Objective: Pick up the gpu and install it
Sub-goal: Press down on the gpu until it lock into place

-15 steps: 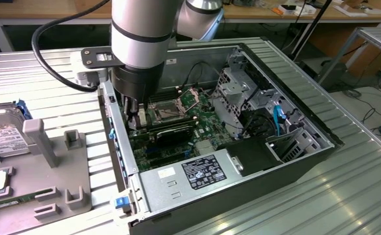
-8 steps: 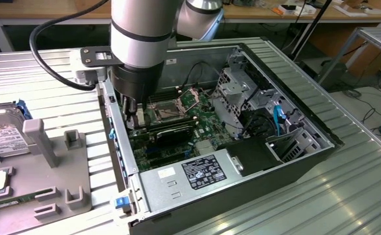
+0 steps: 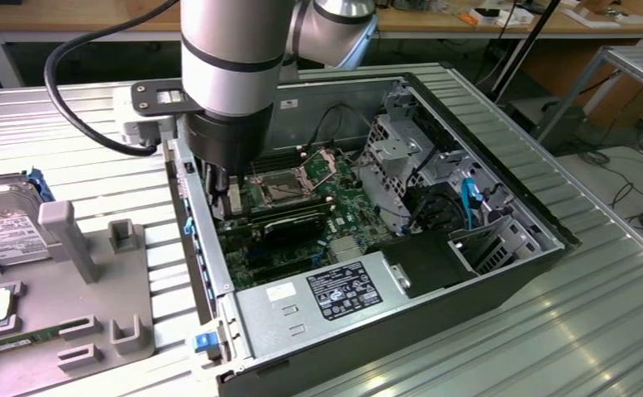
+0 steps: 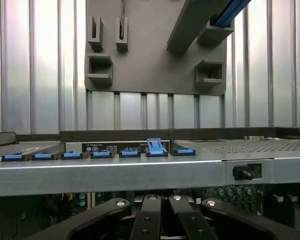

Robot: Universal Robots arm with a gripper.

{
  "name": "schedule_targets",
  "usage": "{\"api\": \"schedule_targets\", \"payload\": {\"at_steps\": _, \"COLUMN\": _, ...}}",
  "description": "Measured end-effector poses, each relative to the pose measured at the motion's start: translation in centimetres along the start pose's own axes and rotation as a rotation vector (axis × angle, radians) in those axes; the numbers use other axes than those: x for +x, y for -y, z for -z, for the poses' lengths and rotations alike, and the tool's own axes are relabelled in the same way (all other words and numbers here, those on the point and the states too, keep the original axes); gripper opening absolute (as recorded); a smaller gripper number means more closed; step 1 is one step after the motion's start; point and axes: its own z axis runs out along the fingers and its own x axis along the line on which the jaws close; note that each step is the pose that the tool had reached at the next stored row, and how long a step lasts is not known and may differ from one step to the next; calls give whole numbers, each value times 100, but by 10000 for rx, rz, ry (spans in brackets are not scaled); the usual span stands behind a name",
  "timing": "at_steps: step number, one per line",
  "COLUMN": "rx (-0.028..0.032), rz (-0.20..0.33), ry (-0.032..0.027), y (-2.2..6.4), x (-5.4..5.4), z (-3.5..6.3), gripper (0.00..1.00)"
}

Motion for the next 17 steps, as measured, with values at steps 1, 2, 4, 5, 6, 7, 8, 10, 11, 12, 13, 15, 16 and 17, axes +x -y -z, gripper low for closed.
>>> {"api": "schedule_targets", "payload": {"at_steps": 1, "rx": 5, "rz": 1, "ry": 5, "y": -7, "x": 3, "z": -3, "gripper": 11}}
{"api": "schedule_targets", "payload": {"at_steps": 2, "rx": 6, "rz": 2, "ry": 5, "y": -9, "x": 4, "z": -3, "gripper": 11}}
{"api": "schedule_targets", "payload": {"at_steps": 4, "rx": 48, "rz": 2, "ry": 5, "y": -13, "x": 7, "z": -12, "gripper": 11}}
{"api": "schedule_targets", "payload": {"at_steps": 5, "rx": 62, "rz": 4, "ry": 4, "y": -14, "x": 8, "z": -15, "gripper": 11}}
{"api": "schedule_targets", "payload": {"at_steps": 6, "rx": 84, "rz": 5, "ry": 4, "y": -16, "x": 10, "z": -22, "gripper": 11}}
{"api": "schedule_targets", "payload": {"at_steps": 7, "rx": 99, "rz": 6, "ry": 2, "y": -19, "x": 13, "z": -29, "gripper": 11}}
{"api": "schedule_targets", "payload": {"at_steps": 8, "rx": 107, "rz": 7, "ry": 2, "y": -21, "x": 14, "z": -34, "gripper": 11}}
{"api": "schedule_targets", "payload": {"at_steps": 10, "rx": 141, "rz": 9, "ry": 2, "y": -28, "x": 20, "z": -51, "gripper": 11}}
{"api": "schedule_targets", "payload": {"at_steps": 11, "rx": 160, "rz": 10, "ry": 2, "y": -31, "x": 23, "z": -59, "gripper": 11}}
{"api": "schedule_targets", "payload": {"at_steps": 12, "rx": 164, "rz": 11, "ry": 4, "y": -31, "x": 25, "z": -61, "gripper": 11}}
{"api": "schedule_targets", "payload": {"at_steps": 13, "rx": 161, "rz": 10, "ry": -1, "y": -31, "x": 24, "z": -58, "gripper": 11}}
{"api": "schedule_targets", "payload": {"at_steps": 15, "rx": 152, "rz": 9, "ry": 27, "y": -22, "x": 19, "z": -45, "gripper": 11}}
{"api": "schedule_targets", "payload": {"at_steps": 16, "rx": 120, "rz": 8, "ry": 37, "y": -16, "x": 4, "z": -10, "gripper": 11}}
{"api": "schedule_targets", "payload": {"at_steps": 17, "rx": 92, "rz": 8, "ry": 23, "y": -8, "x": -1, "z": 10, "gripper": 11}}
